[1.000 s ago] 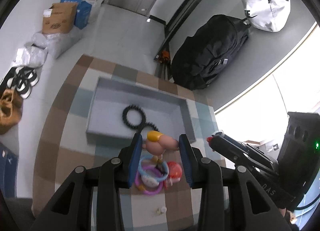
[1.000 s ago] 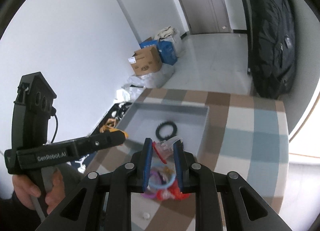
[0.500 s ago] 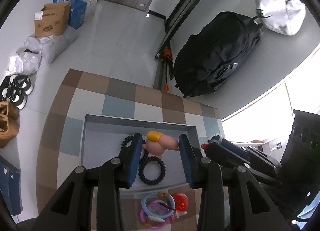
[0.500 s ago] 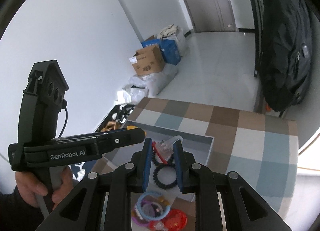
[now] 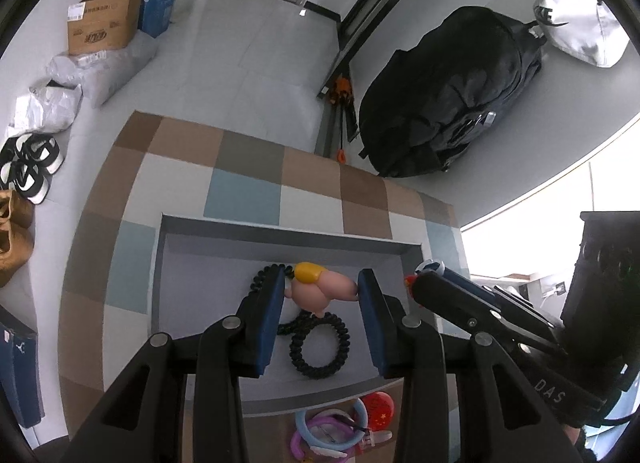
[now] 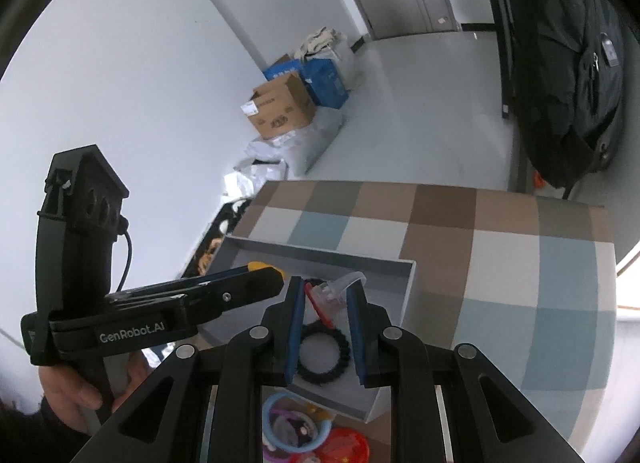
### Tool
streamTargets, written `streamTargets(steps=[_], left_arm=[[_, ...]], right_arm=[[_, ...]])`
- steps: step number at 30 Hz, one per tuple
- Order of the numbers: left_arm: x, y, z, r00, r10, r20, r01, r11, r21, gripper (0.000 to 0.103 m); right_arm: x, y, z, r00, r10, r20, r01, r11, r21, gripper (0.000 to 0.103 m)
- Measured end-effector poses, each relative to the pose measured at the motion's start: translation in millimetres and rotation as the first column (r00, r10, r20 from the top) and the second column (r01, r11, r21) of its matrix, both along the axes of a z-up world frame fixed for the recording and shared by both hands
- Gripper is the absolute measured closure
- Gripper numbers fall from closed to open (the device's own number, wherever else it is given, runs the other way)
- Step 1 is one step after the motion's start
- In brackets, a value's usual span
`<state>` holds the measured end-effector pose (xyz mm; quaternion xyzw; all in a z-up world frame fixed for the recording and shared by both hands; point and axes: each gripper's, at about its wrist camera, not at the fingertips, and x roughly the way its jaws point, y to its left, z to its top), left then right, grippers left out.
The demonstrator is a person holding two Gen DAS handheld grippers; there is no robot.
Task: Organize jewelry
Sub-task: 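Carry pig and pacifier into the grey box and open both tools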
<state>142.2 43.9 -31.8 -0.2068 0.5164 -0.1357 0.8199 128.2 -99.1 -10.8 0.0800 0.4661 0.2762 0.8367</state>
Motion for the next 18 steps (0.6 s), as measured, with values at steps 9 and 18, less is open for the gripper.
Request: streamTargets(steps=[9, 18], left_arm=[[6, 3, -8, 0.999, 0.007, -0.039, -0.01, 0.996, -0.09, 0.071], [4, 9, 3, 0.998, 0.058, -0.018, -0.06, 0.991, -0.123, 0.041]], right_arm=[[0, -2, -3, 1.0, -0.015, -0.002, 0.015, 1.0, -0.014, 0.081], [-6, -12, 11, 0.998, -0.04, 0.051, 0.038, 0.999, 0.026, 0.053]])
